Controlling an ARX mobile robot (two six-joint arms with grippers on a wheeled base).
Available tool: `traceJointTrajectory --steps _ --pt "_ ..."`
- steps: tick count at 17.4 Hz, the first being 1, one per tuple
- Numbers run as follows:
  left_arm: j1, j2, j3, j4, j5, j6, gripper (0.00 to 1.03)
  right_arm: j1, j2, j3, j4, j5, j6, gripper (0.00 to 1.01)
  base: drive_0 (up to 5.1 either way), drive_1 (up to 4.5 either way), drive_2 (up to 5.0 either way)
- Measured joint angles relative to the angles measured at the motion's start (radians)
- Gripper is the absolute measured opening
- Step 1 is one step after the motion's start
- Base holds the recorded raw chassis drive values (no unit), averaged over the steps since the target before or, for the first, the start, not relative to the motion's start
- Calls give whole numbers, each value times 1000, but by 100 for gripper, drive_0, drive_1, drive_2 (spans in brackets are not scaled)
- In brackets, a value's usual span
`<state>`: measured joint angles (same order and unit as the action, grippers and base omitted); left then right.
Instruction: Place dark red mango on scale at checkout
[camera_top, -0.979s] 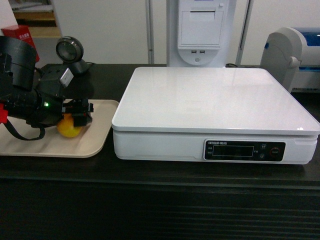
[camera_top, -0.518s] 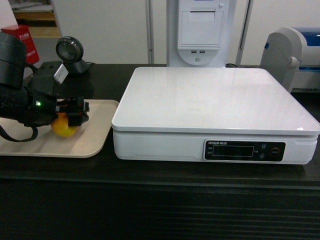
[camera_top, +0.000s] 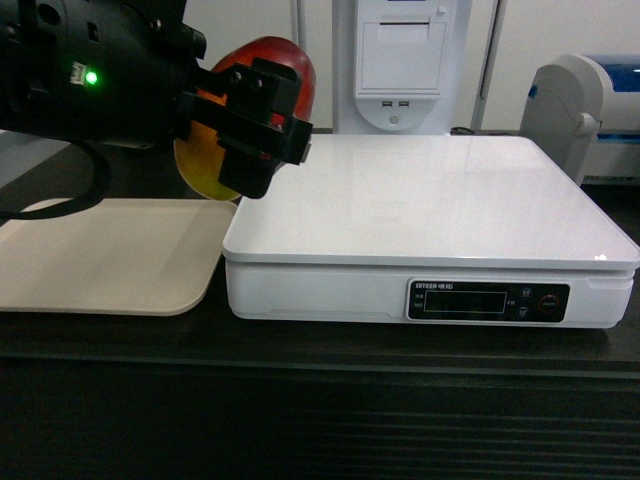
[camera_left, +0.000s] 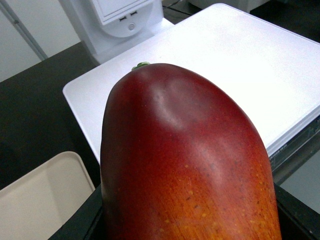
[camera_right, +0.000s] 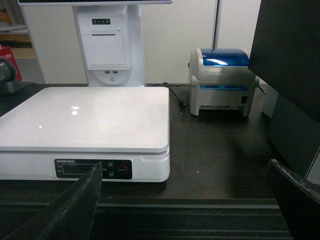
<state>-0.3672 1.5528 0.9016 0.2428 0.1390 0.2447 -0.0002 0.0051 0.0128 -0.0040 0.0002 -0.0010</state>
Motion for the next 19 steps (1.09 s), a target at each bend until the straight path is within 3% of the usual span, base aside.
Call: traceJointTrajectory --steps 3,10,19 --pt "-10 55 55 -5 2 0 66 0 0 0 0 0 0 98 0 0 0" --pt "-82 301 346 -95 0 0 66 0 0 0 0 0 0 98 0 0 0" --pt "-128 602 723 -246 -8 -3 65 0 0 0 0 0 0 98 0 0 0"
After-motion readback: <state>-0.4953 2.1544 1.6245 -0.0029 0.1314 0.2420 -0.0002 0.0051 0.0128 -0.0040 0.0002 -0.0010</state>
